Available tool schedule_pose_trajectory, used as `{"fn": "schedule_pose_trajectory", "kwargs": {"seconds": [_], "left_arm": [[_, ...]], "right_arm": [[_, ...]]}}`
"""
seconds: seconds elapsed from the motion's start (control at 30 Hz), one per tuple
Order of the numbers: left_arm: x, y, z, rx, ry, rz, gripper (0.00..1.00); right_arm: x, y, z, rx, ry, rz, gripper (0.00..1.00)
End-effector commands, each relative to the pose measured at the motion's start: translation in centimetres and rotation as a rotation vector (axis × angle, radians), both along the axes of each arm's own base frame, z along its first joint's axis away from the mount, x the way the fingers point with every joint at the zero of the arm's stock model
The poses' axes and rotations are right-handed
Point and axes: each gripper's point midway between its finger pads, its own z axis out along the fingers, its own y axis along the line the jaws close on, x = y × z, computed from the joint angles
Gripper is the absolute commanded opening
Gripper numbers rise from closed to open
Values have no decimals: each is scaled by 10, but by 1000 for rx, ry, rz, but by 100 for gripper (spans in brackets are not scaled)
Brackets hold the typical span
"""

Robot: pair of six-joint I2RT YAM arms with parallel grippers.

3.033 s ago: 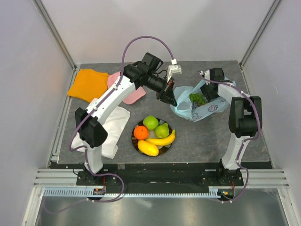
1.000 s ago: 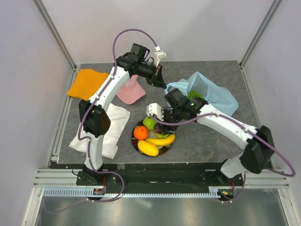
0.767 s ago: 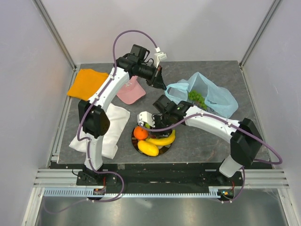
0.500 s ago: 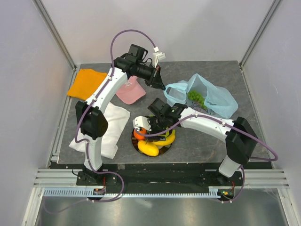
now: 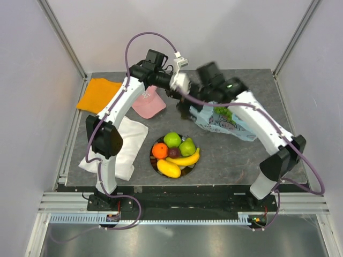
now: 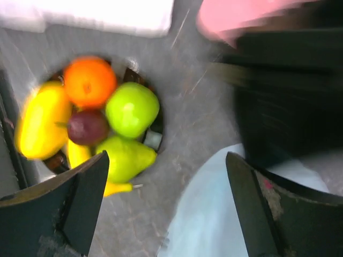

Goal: Take the fake fruits out of the plastic bag
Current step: Place the fake fruit on the plate, then take out the fake fruit from the plastic bag.

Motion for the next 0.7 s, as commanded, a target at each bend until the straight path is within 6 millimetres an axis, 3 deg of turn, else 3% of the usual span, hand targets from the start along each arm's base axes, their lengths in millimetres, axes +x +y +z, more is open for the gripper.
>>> {"fn": "schedule_pose_trajectory", "kwargs": {"seconds": [0.0, 0.07, 0.17, 0.27, 0.3, 0.43, 0.53, 0.67], "left_arm": [[-2, 0, 25, -49, -44, -15, 2], [-3, 0, 22, -47, -36, -18, 2], [-4, 0, 21, -47, -29, -17, 2], [-7, 0, 21, -48, -23, -22, 2], [-9, 1, 22, -52, -19, -27, 2], [-21, 4, 16, -53, 24, -44, 2], [-29, 7, 10, -42, 53, -42, 2], [-36, 10, 0, -32, 85, -48, 1]], "right_arm": [[23, -38, 90, 203, 34, -171, 98], [40, -66, 93, 202, 14, -256, 98], [56, -105, 75, 171, 22, -350, 97], [56, -136, 39, 100, 69, -415, 82], [51, -143, 16, 69, 120, -432, 77], [47, -164, -29, 11, 184, -516, 67], [52, -180, -61, -55, 191, -582, 66], [87, -206, -89, -118, 159, -775, 78]]}}
